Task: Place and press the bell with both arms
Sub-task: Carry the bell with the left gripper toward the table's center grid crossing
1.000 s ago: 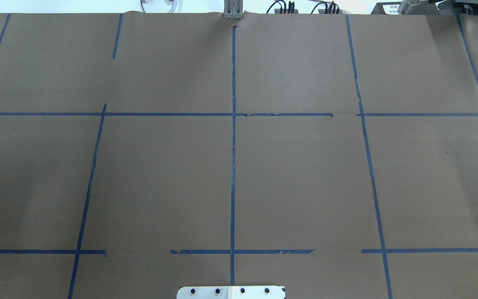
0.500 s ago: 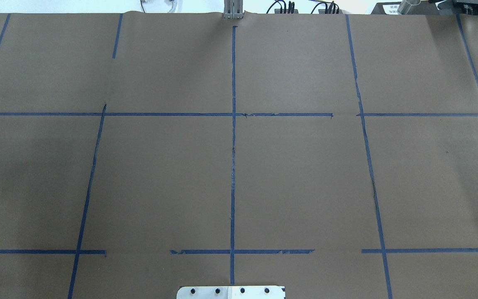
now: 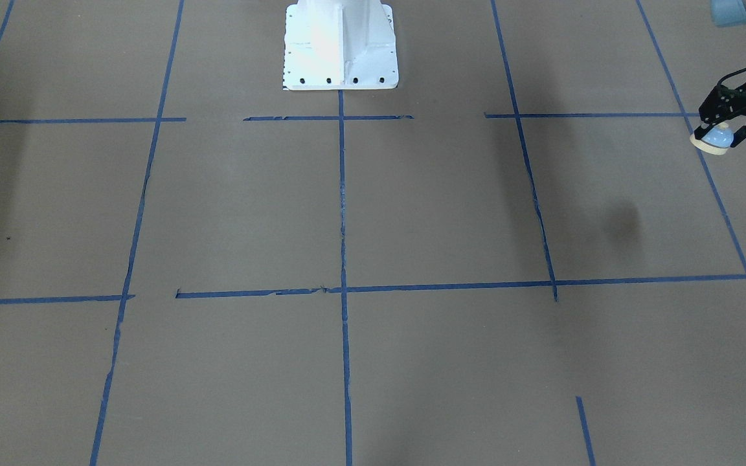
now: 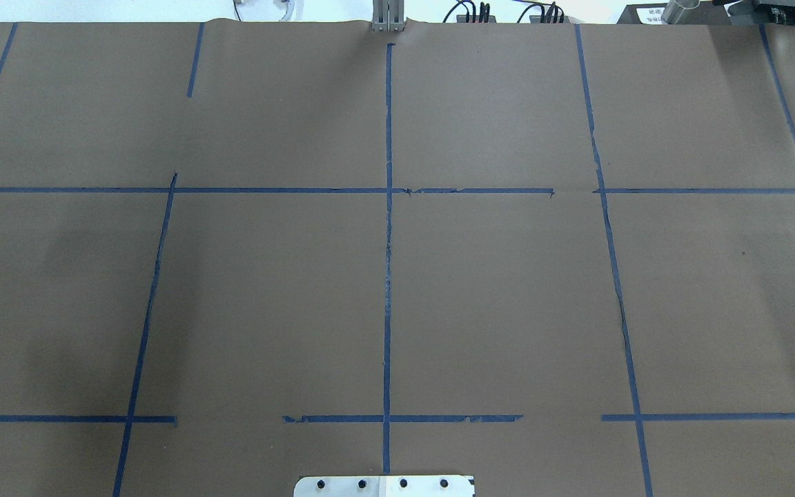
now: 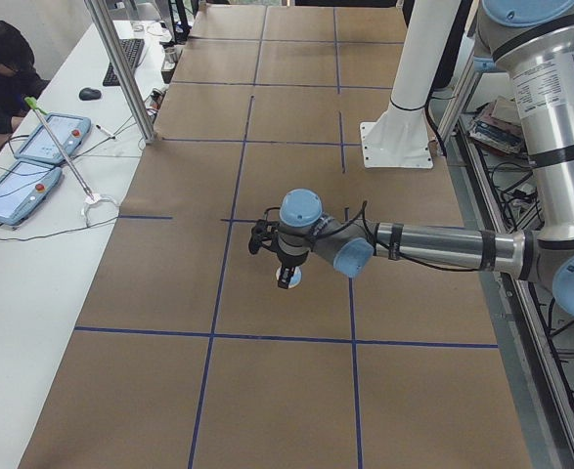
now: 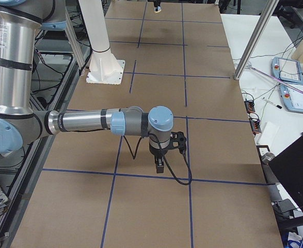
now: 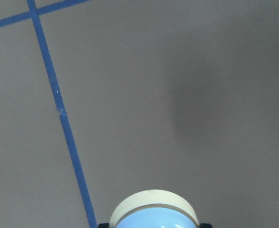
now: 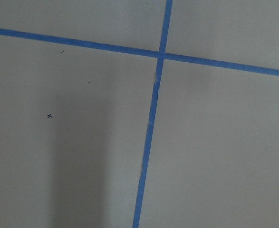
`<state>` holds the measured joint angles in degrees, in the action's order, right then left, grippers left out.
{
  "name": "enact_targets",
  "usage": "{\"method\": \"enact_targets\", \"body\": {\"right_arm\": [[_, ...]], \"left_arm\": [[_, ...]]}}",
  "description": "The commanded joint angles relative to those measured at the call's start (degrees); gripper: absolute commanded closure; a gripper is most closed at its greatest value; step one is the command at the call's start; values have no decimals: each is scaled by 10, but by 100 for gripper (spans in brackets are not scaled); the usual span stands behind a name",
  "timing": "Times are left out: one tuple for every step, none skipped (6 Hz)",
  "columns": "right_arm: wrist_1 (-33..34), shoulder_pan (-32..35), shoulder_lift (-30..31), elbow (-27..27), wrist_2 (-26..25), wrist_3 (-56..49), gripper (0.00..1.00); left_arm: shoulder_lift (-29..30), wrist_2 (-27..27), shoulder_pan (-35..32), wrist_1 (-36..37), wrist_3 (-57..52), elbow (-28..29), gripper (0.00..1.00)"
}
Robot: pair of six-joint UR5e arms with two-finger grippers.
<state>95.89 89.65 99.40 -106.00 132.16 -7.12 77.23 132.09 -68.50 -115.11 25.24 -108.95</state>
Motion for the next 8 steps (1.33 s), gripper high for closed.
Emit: {"method": "enact_targets", "body": {"right_arm": [[1,0,0,0,0,1,0],[0,0,-1,1,0,1,0],[1,0,-2,3,0,1,0],[1,0,-2,3,0,1,0],[1,0,-2,4,0,5,0],[1,0,-2,5,0,7,0],[1,0,-2,5,0,8,0],[1,0,-2,5,0,8,0]], "left_arm": [[181,-1,51,167,86,1,100],[281,-3,108,253,148,11,99],[368,-55,175,295,237,35,99],[455,-110,250,294,355,104,99],[538,-156,287,286,412,185,99],[636,-161,306,285,464,288,99],[690,-161,310,252,495,362,100],[711,-168,321,211,506,408,100]]}}
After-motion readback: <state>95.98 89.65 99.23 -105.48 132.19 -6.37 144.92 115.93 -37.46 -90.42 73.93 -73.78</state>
